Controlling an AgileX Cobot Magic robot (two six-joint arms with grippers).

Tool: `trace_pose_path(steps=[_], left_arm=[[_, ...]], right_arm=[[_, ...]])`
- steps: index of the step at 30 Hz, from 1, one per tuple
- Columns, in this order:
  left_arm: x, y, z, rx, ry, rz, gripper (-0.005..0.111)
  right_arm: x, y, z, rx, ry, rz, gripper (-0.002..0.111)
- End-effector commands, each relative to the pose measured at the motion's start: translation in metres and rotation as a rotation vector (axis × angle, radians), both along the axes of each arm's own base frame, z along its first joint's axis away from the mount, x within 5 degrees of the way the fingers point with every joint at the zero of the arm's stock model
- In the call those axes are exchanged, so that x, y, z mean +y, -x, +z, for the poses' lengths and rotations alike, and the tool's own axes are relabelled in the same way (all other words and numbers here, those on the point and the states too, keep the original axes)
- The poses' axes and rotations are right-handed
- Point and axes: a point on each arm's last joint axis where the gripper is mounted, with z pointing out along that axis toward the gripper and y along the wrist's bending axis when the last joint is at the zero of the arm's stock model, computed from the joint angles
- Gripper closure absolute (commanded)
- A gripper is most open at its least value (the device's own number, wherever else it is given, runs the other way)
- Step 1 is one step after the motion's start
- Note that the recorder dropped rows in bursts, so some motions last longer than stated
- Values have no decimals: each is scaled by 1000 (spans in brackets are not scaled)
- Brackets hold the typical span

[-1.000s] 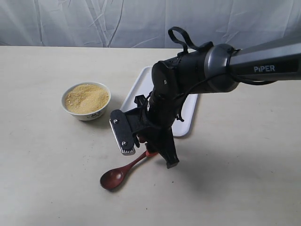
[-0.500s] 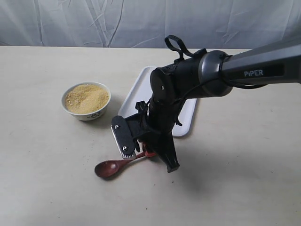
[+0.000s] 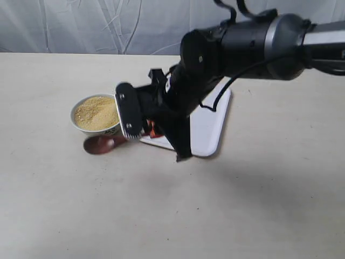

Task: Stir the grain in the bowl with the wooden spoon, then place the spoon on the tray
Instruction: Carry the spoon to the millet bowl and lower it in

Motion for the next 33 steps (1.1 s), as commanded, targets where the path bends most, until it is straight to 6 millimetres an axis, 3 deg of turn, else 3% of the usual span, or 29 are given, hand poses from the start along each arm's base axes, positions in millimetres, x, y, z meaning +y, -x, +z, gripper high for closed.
trace_pose_path(steps=[1,4,7,12,19,33], left_arm=[[0,0,-1,-8,1,1,107],[0,0,-1,-8,1,1,107],[0,0,-1,-6,1,1,107],[0,0,-1,-6,1,1,107],[0,0,-1,-8,1,1,107],[0,0,-1,-8,1,1,107]], right_arm=[[9,-22,32,-122,-43,-81,109],[20,-45,28,-160,14,-136,109],[35,-71,8,-219,66,-171,109],[47,-87,-18,-239,102,-152,109],[65,-84,-39,-321,141,-56,109],[77,-85,-40,-392,66,-21,109]])
